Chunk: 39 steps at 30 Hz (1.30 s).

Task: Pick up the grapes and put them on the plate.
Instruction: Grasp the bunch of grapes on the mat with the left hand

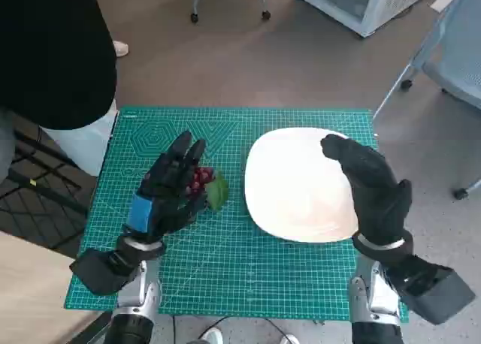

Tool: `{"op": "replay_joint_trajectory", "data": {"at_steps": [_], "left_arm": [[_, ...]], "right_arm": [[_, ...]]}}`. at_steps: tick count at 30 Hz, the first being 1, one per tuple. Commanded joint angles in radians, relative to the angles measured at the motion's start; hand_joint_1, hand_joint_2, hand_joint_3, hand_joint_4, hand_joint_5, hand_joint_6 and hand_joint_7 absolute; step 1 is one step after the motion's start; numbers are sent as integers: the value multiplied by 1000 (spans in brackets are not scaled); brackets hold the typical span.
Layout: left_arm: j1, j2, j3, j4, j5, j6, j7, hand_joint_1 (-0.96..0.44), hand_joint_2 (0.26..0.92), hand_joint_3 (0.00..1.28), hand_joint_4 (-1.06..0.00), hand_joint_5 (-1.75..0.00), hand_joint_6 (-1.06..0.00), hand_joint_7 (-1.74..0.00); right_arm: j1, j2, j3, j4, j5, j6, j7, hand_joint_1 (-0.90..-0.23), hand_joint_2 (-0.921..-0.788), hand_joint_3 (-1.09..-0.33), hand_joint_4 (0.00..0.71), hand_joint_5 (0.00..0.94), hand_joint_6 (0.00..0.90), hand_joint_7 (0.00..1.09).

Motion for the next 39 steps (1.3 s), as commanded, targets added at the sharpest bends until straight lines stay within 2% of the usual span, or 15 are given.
{"op": "replay_joint_trajectory", "data": {"at_steps": [1,39], "left_arm": [[9,-4,-2,-1,3,-7,0,-232,921,412,-312,-1,-366,-13],[-8,-15,-8,1,16,-19,14,-235,921,399,-317,-2,-371,-13]], "right_arm": [[17,-2,-2,9,6,19,10,-434,-921,-505,342,0,109,481],[-2,-15,-3,0,8,47,24,-443,-921,-515,337,0,95,486]]}}
